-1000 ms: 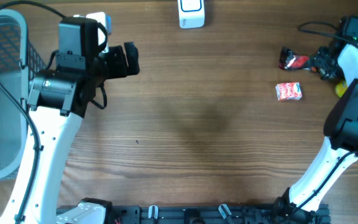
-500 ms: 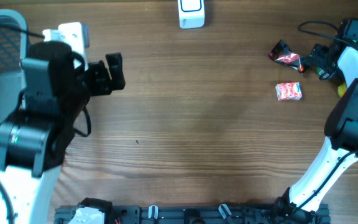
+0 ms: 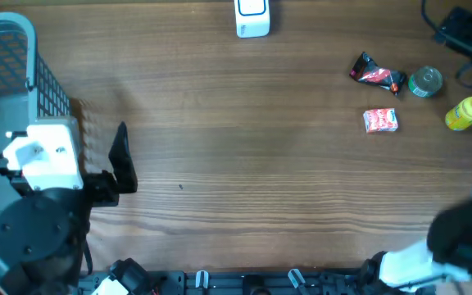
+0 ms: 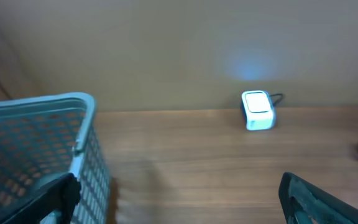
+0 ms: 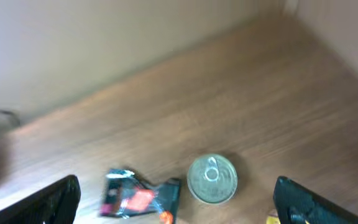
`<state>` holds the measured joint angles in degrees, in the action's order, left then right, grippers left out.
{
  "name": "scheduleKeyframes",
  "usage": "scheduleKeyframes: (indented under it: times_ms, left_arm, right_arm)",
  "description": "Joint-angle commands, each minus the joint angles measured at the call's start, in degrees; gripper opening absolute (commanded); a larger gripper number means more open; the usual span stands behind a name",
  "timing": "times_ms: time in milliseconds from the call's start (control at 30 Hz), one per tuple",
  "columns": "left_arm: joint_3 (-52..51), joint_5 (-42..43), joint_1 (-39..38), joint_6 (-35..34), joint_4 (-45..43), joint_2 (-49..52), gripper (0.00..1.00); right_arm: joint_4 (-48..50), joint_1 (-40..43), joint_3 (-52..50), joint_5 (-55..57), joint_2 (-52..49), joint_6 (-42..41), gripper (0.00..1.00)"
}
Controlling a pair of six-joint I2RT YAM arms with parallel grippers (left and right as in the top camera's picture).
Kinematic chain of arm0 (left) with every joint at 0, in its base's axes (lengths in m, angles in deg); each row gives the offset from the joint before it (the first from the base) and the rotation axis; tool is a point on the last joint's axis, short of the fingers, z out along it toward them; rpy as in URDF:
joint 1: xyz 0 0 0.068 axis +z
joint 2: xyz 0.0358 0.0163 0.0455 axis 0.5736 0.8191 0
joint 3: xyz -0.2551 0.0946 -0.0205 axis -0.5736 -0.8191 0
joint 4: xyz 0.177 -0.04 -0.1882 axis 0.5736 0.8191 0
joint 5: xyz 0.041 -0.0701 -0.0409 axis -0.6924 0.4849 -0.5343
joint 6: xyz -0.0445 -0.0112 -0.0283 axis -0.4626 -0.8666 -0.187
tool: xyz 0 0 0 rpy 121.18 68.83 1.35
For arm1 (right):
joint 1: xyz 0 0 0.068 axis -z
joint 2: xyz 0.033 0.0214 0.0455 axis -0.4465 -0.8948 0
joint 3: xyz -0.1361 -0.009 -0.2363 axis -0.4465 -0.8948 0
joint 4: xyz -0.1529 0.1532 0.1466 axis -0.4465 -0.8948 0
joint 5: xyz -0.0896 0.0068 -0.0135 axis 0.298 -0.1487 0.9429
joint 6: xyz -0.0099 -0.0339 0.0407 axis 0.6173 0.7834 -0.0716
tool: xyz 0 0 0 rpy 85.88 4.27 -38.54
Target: Scan the item barcode
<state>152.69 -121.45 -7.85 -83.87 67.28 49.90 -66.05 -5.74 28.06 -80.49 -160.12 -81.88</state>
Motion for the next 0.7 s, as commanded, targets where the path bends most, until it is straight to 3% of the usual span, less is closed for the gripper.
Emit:
scheduleKeyframes:
  times_ms: [0,200,367,467,667]
  left_arm:
    - [0.0,-18.7,-9.9,-5.8,2.5,0.1,1.0]
    - [0.0,-27.2,-22.2,-13.2,9.1,0.1,1.0]
    - [0.0,-26.9,-23.3,-13.2,9.3,0.1,1.0]
    - [0.0,-26.8,-23.3,-13.2,9.4,0.1,1.0]
    - [0.0,-26.8,-23.3,-13.2,9.3,0.1,1.0]
  right_arm:
    - [-4.1,-0.3,0.5,-3.2,13.5,3.1,1.0]
    - [-14.6,-0.3,-0.2,-8.7,39.3,2.2,1.0]
    - [-26.5,-0.3,-3.3,-9.9,61.4,3.4,1.0]
    - [-28.7,-0.3,-5.4,-11.5,72.8,2.2,1.0]
    - [-31.7,-1.0,-6.0,-12.3,77.8,-7.2,1.0]
